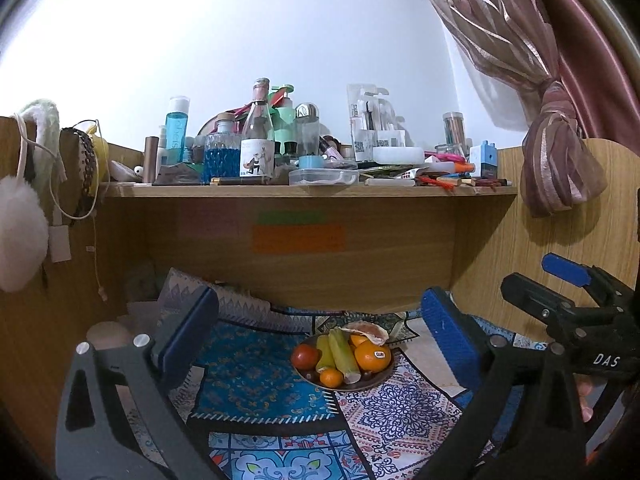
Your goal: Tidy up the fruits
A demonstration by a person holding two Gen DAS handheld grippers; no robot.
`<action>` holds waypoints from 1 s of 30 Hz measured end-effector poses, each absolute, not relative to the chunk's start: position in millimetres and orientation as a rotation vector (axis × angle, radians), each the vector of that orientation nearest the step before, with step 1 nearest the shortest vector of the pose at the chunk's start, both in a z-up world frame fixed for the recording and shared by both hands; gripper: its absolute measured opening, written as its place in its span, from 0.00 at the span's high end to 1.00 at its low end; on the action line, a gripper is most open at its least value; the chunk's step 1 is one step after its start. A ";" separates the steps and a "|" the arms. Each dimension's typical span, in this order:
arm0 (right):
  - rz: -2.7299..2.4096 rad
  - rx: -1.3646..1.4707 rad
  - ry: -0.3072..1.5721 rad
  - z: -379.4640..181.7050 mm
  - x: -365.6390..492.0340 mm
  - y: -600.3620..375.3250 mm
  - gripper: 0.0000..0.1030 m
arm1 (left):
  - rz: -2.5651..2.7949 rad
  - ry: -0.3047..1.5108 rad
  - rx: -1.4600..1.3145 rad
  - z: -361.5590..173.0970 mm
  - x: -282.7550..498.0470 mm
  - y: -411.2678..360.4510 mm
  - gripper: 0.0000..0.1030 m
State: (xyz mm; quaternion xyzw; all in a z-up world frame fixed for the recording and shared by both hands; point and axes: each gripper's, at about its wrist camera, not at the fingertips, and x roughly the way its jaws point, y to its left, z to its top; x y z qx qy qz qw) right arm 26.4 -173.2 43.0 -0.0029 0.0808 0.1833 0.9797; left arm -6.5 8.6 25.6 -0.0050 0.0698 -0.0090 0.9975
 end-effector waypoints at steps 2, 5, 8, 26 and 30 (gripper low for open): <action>0.369 -0.005 0.163 43.1 26.2 -173.5 0.00 | -0.020 0.142 -0.011 25.3 -5.5 8.9 0.00; 0.371 -0.003 0.164 42.8 26.9 -173.5 0.00 | -0.025 0.144 -0.013 25.0 -4.1 9.8 0.00; 0.368 0.001 0.165 42.3 26.4 -172.5 0.00 | -0.027 0.146 -0.014 24.9 -3.8 9.7 0.00; 0.363 0.007 0.168 41.6 23.8 -170.0 0.00 | -0.038 0.145 -0.012 24.4 -1.9 6.3 0.00; 0.365 0.010 0.167 41.6 23.5 -170.0 0.00 | -0.039 0.141 -0.012 25.2 -2.7 5.5 0.00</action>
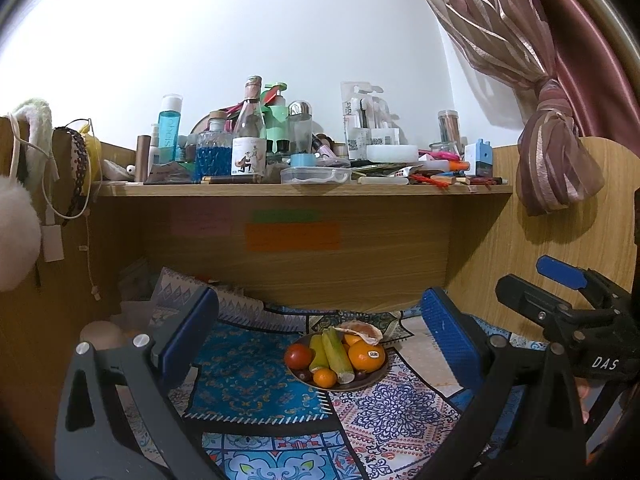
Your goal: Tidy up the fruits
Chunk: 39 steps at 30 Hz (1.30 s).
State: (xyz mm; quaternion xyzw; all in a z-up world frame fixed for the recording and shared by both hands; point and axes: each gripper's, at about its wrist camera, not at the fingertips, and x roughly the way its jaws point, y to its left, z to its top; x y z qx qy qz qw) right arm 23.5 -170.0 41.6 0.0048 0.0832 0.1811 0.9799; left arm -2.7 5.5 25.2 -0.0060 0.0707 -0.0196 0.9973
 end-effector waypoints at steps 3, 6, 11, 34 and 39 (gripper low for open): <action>0.363 0.008 0.167 41.5 23.4 -169.6 0.00 | -0.041 0.141 -0.013 25.2 -3.0 5.7 0.00; 0.364 0.006 0.169 41.5 22.9 -168.0 0.00 | -0.042 0.141 -0.014 25.2 -3.5 6.1 0.00; 0.364 0.008 0.168 42.3 21.4 -164.9 0.00 | -0.044 0.142 -0.014 25.0 -3.4 7.0 0.00; 0.363 0.008 0.170 42.9 23.3 -157.4 0.00 | -0.058 0.168 -0.025 21.0 2.1 7.1 0.00; 0.367 0.010 0.189 39.5 32.5 -156.1 0.00 | -0.062 0.182 -0.034 18.1 5.6 9.6 0.00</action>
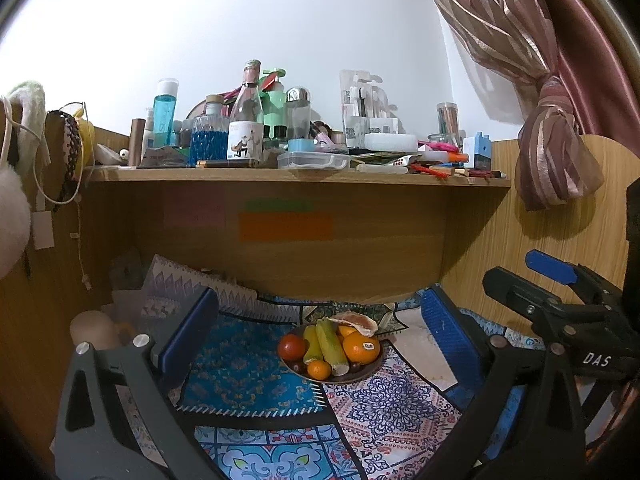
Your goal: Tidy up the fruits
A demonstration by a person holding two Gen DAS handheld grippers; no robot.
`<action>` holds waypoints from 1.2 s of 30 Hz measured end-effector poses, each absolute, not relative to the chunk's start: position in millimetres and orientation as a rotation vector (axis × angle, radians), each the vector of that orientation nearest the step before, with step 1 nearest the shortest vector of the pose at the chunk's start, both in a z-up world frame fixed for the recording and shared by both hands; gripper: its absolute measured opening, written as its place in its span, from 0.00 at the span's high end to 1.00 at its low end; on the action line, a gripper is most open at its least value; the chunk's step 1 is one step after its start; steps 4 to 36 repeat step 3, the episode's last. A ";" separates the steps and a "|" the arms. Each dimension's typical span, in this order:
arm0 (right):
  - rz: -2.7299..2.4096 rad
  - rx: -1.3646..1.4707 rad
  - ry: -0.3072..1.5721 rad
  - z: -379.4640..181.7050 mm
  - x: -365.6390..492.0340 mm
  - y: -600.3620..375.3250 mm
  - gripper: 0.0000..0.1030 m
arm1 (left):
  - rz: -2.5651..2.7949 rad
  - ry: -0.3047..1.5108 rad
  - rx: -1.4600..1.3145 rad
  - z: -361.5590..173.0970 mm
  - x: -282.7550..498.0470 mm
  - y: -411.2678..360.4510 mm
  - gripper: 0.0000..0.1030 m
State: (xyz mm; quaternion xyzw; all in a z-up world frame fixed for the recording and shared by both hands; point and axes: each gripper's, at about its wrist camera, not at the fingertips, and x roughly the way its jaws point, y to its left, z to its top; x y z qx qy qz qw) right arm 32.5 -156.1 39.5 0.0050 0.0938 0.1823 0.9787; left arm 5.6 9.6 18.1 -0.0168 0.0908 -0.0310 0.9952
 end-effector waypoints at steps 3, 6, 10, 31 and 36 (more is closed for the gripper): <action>0.372 0.014 0.199 37.6 37.9 -155.4 0.00 | -0.057 0.189 -0.039 16.1 8.3 12.1 0.00; 0.372 0.014 0.199 37.6 37.9 -155.4 0.00 | -0.057 0.189 -0.039 16.1 8.3 12.1 0.00; 0.372 0.014 0.199 37.6 37.9 -155.4 0.00 | -0.057 0.189 -0.039 16.1 8.3 12.1 0.00; 0.372 0.014 0.199 37.6 37.9 -155.4 0.00 | -0.057 0.189 -0.039 16.1 8.3 12.1 0.00; 0.372 0.014 0.199 37.6 37.9 -155.4 0.00 | -0.057 0.189 -0.039 16.1 8.3 12.1 0.00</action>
